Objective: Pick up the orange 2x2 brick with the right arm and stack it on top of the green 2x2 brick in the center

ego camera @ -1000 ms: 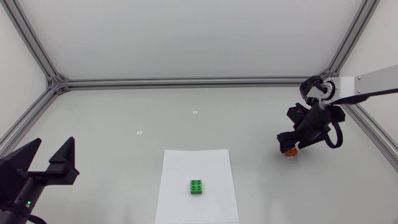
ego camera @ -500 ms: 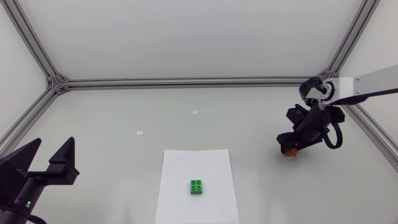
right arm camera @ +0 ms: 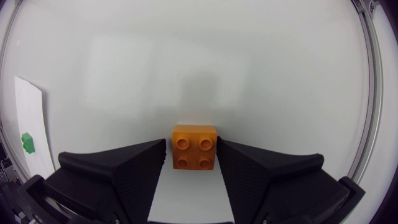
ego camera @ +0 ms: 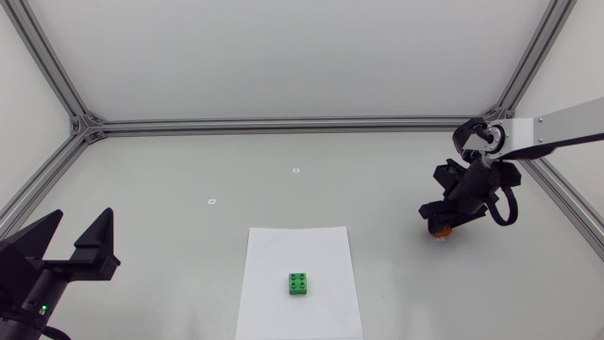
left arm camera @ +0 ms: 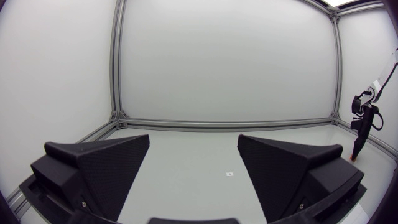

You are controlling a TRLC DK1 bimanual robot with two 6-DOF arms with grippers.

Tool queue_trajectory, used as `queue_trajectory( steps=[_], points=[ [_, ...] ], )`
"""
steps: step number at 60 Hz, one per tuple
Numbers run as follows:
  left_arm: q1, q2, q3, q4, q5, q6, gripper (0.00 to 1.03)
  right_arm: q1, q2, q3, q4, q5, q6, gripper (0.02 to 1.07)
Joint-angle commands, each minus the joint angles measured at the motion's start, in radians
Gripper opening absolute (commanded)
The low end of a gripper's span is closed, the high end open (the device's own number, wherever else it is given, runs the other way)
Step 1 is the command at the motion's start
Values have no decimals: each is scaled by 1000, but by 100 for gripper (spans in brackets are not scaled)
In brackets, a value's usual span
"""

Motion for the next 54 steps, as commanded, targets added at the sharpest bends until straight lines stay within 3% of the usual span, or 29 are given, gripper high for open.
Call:
queue_trajectory(
  steps=[1,54],
  points=[
    [1,-8,-41,-13,4,13,99,-9,21,16,0,-6,21,57],
    [1,-8,-41,-15,4,13,99,-15,-3,4,3,-9,1,37]
  ],
)
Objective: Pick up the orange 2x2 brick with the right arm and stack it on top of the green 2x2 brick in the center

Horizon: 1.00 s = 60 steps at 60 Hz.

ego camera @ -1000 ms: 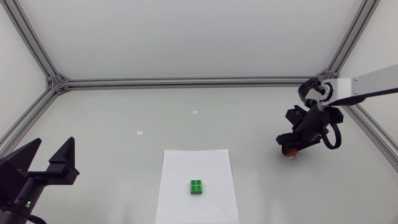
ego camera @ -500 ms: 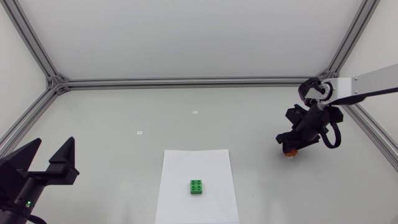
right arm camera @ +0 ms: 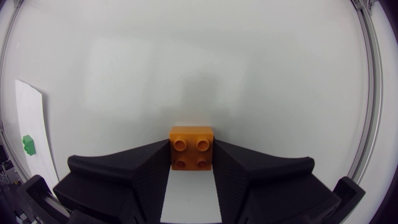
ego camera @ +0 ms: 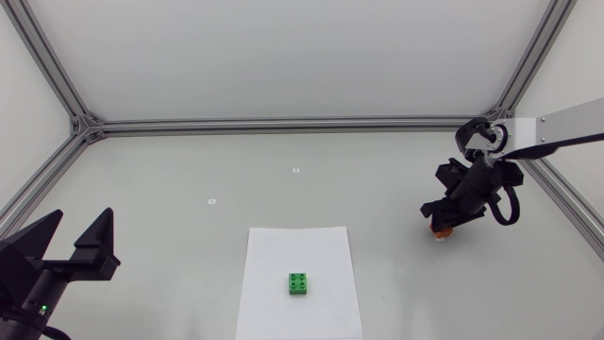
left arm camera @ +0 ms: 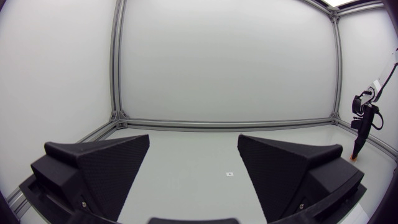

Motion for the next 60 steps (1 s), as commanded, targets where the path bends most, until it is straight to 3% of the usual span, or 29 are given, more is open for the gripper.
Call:
queue_trajectory(
  steps=[1,32,39,60],
  points=[
    [1,-8,-41,-15,4,13,99,-1,-11,0,1,-3,-3,36],
    [1,-8,-41,-15,4,13,99,163,-272,-83,-88,2,-193,20],
    [1,-8,-41,-13,4,13,99,240,-318,-109,-97,2,-273,15],
    [1,-8,-41,-15,4,13,99,582,-402,-184,-96,23,-294,16]
  ],
)
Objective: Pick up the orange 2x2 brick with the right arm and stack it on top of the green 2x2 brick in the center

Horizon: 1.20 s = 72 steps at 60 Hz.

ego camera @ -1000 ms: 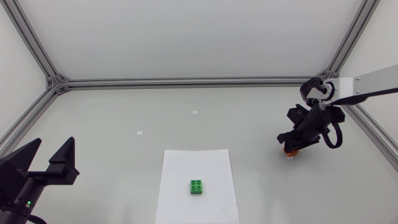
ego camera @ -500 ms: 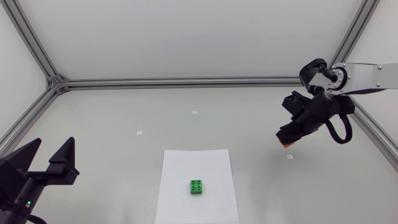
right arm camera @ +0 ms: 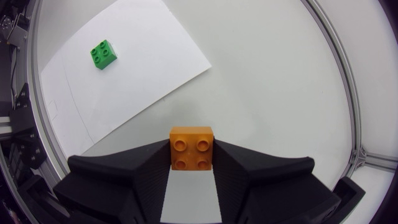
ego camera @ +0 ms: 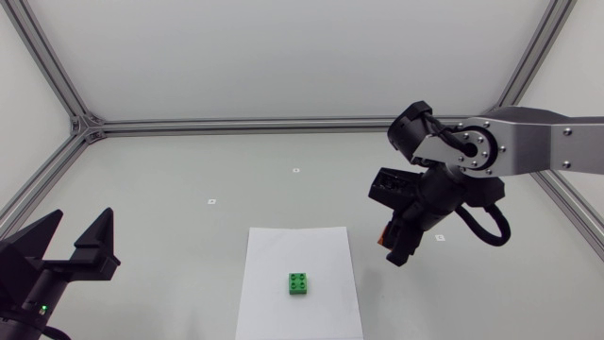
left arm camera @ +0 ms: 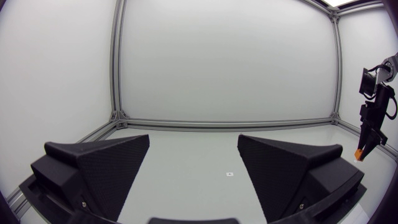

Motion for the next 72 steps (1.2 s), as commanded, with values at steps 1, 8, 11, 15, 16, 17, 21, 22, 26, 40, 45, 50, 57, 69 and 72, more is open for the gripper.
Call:
queue_trajectory(
  steps=[1,8,11,15,16,17,21,22,26,40,45,50,57,69,72],
  points=[
    [1,-8,-41,-15,6,13,99,63,-11,-24,-12,4,-20,16],
    [1,-8,-41,-14,6,13,99,138,26,-4,-22,6,-20,16],
    [1,-8,-41,-15,4,13,99,163,55,14,-39,6,-19,15],
    [1,-8,-41,-14,4,13,99,192,80,31,-39,6,-20,15],
    [1,-8,-41,-15,4,13,99,203,87,37,-38,6,-22,15],
    [1,-8,-41,-14,4,13,99,207,91,39,-38,6,-22,15],
    [1,-8,-41,-15,4,13,99,246,114,52,-30,9,-20,15],
    [1,-8,-41,-15,4,13,99,266,120,56,-25,16,-20,15],
    [1,-8,-41,-15,4,13,99,307,140,71,-16,26,-17,15],
    [1,-8,-41,-14,4,13,99,393,218,157,-15,29,-25,15],
    [1,-8,-41,-15,4,13,99,401,244,183,-18,30,-31,15],
    [1,-8,-41,-15,4,13,99,413,256,206,-19,30,-40,15],
    [1,-8,-41,-14,4,13,99,430,279,237,-21,30,-43,15],
    [1,-8,-41,-15,4,13,99,467,318,258,-25,30,-45,15],
    [1,-8,-41,-14,4,13,99,474,325,266,-27,30,-46,15]
  ],
)
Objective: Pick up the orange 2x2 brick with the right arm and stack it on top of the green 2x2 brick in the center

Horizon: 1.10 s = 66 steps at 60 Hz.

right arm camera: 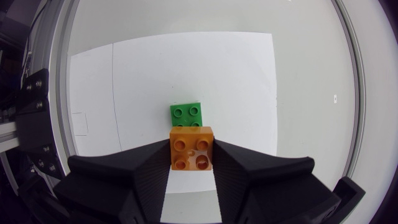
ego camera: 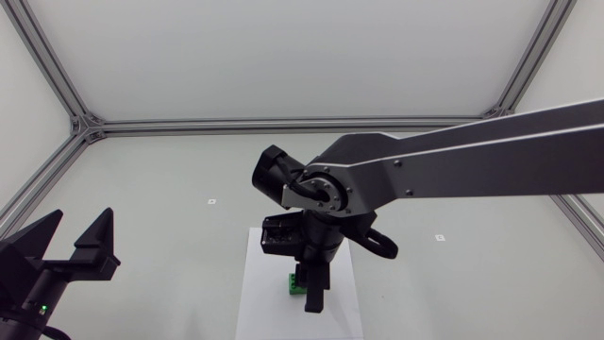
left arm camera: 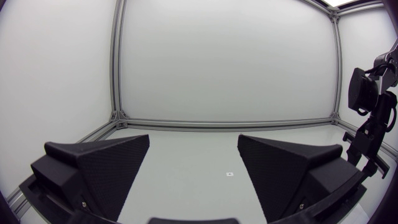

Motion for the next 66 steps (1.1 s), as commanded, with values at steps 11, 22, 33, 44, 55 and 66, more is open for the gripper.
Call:
queue_trajectory(
  steps=[11,22,33,44,55,66],
  points=[
    [1,-8,-41,-15,4,13,99,29,55,43,-6,4,-28,16],
    [1,-8,-41,-13,4,13,99,43,76,48,-1,6,-32,16],
    [1,-8,-41,-15,4,13,99,46,84,49,2,15,-48,16],
    [1,-8,-41,-15,4,13,99,46,93,52,8,21,-55,17],
    [1,-8,-41,-15,4,13,99,46,110,66,8,25,-63,17],
    [1,-8,-41,-15,4,13,99,46,125,77,10,30,-68,17]
  ],
)
